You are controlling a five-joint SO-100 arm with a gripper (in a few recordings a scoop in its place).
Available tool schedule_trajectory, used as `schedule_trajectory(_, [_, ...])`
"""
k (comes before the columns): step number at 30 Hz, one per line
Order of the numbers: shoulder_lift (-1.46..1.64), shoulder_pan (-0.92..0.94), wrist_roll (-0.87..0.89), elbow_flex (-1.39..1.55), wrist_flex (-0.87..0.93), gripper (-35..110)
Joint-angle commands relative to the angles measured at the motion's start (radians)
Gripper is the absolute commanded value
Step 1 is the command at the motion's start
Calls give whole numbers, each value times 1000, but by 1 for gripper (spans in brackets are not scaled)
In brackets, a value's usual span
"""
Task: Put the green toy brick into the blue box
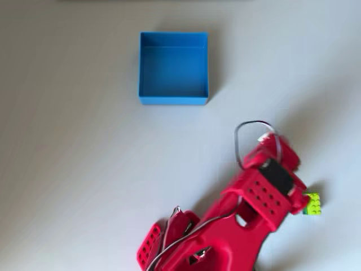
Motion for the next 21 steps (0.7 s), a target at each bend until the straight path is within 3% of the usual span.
schedule_trajectory(1, [-21,83,-2,-95,43,32])
schedule_trajectory(21, [-213,449,-129,-232,107,33])
